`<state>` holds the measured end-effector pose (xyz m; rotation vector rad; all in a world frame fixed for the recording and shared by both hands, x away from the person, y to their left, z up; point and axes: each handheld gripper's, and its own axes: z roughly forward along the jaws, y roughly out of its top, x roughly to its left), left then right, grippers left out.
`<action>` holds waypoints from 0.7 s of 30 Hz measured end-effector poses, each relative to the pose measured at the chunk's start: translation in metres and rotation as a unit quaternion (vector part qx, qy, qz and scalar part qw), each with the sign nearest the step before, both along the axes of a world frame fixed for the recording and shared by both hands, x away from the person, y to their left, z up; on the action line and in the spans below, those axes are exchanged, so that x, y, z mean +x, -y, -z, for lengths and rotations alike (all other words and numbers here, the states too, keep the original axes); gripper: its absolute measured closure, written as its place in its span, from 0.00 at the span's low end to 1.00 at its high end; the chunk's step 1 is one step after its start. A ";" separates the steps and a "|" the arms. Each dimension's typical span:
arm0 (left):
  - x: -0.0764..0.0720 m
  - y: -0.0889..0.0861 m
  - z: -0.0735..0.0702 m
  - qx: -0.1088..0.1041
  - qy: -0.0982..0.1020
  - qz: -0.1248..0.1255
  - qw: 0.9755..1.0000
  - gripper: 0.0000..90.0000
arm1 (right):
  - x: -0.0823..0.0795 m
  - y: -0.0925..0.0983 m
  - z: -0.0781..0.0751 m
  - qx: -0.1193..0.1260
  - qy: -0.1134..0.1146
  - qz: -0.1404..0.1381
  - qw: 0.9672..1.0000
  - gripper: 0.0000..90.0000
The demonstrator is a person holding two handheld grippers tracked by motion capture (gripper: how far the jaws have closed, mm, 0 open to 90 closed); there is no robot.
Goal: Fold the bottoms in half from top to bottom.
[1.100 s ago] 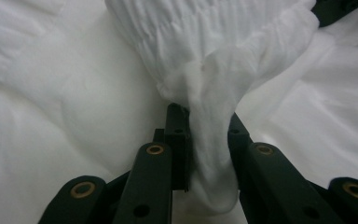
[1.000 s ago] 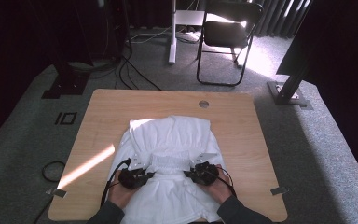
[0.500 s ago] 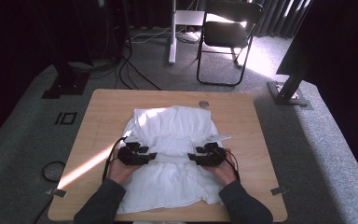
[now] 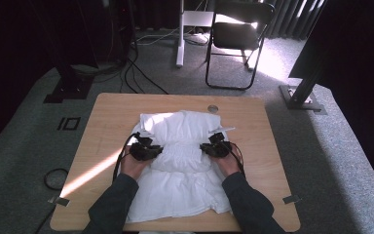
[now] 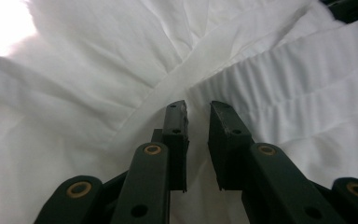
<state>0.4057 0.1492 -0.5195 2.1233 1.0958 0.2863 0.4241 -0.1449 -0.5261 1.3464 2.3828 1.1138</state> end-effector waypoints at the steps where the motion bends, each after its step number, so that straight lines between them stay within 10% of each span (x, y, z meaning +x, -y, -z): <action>1: 0.001 0.002 0.003 0.000 -0.004 0.005 1.000 0.86 | 0.002 -0.002 0.004 0.003 -0.005 -0.004 1.000 0.90; 12: -0.039 -0.002 0.001 -0.079 0.009 0.077 0.994 0.83 | -0.027 0.007 -0.010 0.049 0.010 -0.069 0.996 0.75; 21: -0.069 0.000 0.012 -0.085 -0.010 0.129 0.988 0.81 | -0.016 0.014 -0.029 0.041 0.054 -0.015 0.998 0.67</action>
